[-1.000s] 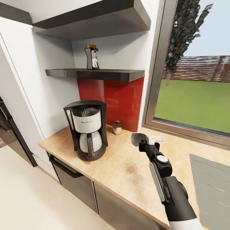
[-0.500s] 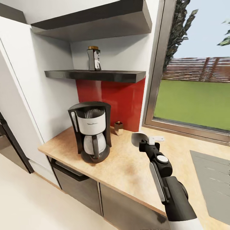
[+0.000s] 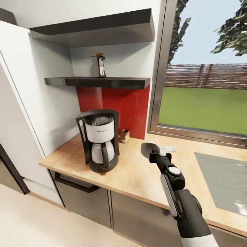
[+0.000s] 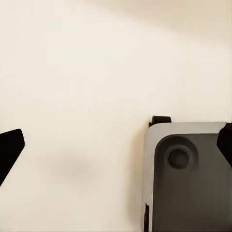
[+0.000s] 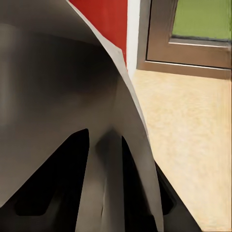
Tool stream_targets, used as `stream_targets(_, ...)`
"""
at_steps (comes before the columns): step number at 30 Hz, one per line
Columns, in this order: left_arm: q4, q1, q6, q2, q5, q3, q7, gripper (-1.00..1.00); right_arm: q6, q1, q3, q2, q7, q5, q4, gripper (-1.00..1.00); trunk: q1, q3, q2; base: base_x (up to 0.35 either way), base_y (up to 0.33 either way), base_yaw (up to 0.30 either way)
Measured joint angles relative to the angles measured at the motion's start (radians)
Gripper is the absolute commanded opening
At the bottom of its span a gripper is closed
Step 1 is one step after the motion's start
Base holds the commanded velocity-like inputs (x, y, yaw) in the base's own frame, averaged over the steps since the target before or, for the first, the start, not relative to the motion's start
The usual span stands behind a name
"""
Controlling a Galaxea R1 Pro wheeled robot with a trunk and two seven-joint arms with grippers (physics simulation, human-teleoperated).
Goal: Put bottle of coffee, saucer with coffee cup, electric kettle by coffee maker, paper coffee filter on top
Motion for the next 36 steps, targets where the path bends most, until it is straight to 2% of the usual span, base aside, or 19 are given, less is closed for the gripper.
stream_targets(18, -0.002, 0.000, 0.001, 0.002, 0.000, 0.001, 0.000, 1.00, 0.000, 0.000, 0.000, 0.000, 0.000, 0.000, 0.000, -1.00, 0.000, 0.016, 0.000, -0.265, 0.197, -0.219)
stream_targets(25, -0.003, 0.000, 0.001, 0.002, 0.000, 0.002, 0.002, 1.00, 0.000, 0.000, 0.000, 0.000, 0.000, 0.000, 0.000, -1.00, 0.000, 0.022, 0.000, -0.058, 0.240, -0.219)
stream_targets(36, 0.000, 0.000, -0.001, 0.001, 0.000, 0.003, 0.003, 1.00, 0.000, 0.000, 0.000, 0.000, 0.000, 0.000, 0.000, -1.00, 0.000, 0.031, 0.000, -0.002, 0.018, -0.219)
